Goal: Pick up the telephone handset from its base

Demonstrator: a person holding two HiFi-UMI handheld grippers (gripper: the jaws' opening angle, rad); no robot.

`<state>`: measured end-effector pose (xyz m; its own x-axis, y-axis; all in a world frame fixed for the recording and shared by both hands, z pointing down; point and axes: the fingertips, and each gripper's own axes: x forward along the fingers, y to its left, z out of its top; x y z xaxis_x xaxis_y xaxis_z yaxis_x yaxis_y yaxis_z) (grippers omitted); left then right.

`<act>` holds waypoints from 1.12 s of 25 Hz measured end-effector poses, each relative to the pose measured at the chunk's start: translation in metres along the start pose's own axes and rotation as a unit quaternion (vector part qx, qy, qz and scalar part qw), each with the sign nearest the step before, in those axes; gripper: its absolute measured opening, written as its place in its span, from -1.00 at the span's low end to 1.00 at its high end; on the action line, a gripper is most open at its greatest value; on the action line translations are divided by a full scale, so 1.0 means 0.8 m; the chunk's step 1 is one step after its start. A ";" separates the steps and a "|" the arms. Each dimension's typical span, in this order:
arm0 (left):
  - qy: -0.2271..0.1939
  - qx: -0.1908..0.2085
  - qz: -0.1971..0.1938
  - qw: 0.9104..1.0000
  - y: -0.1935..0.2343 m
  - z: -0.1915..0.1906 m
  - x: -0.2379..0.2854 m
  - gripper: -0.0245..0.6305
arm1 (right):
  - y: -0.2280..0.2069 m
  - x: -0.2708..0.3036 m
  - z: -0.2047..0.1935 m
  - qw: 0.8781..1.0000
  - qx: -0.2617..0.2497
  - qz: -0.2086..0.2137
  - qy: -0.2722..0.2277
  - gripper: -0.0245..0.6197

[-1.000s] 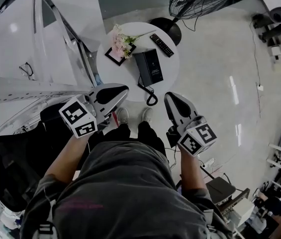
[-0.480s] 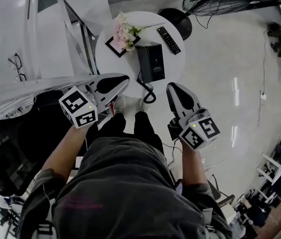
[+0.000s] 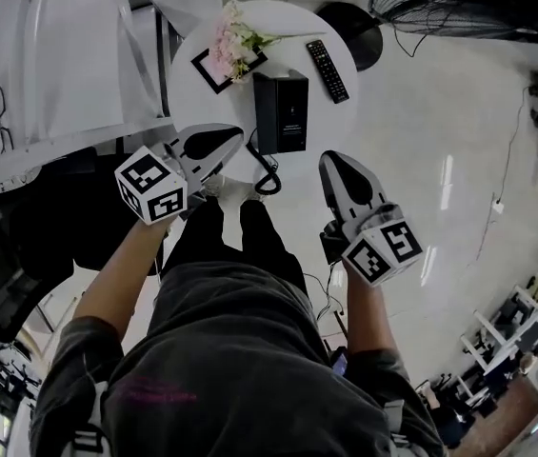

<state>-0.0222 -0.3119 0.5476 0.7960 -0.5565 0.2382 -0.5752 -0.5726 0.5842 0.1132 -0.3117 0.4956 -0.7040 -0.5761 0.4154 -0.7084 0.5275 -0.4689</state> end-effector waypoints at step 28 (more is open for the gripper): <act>0.049 -0.111 0.036 0.992 0.123 -0.138 0.083 -0.83 | -0.082 0.072 -0.079 0.995 0.028 0.033 0.095 -0.87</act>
<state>-0.0052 -0.3386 0.7062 0.7747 -0.5241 0.3538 -0.5845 -0.3798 0.7170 0.1158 -0.3396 0.5997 -0.7493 -0.4109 0.5193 -0.6604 0.5221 -0.5397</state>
